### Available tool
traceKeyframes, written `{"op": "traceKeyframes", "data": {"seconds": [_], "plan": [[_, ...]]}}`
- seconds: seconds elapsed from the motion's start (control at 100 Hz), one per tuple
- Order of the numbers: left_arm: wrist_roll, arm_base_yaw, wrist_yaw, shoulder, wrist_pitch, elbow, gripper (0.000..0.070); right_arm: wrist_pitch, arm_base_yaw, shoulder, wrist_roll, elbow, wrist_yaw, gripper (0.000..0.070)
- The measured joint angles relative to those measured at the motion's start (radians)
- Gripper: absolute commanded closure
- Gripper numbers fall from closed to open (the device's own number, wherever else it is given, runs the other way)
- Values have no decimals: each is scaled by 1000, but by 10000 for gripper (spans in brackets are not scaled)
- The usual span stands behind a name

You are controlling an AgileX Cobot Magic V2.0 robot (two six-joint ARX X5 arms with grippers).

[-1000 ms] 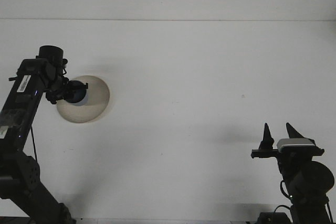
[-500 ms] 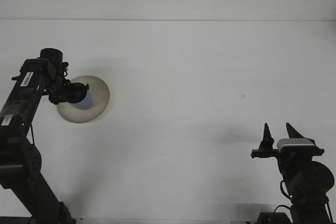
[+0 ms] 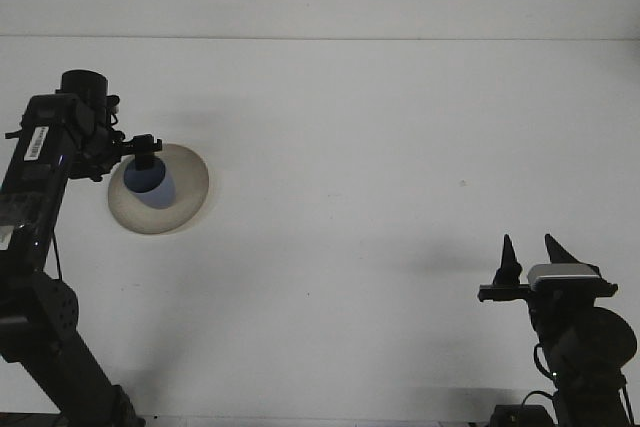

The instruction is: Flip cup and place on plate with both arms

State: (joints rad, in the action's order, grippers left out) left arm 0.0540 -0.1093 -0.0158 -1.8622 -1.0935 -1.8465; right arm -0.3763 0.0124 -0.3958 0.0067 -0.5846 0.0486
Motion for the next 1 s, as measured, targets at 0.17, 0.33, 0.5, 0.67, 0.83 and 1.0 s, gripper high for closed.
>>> {"op": "traceKeyframes", "data": {"seconds": [0.17,0.33,0.5,0.67,0.83,1.0], "plan": [[1,0,0,100,-38,-2,226,0,0,0,0,0,0,284],[17,3,0,222,-28,10,233,0,0,0,0,0,0,285],[25,43,0,386,44,100,233,0,0,0,0,0,0,285],[35,84,1,566,129,248,236,0,0,0,0,0,0,284],[38,121,1,750,259,439,236,0,0,0,0,0,0,284],[39,127,2,968,446,688,237,0,0,0,0,0,0,285]]}}
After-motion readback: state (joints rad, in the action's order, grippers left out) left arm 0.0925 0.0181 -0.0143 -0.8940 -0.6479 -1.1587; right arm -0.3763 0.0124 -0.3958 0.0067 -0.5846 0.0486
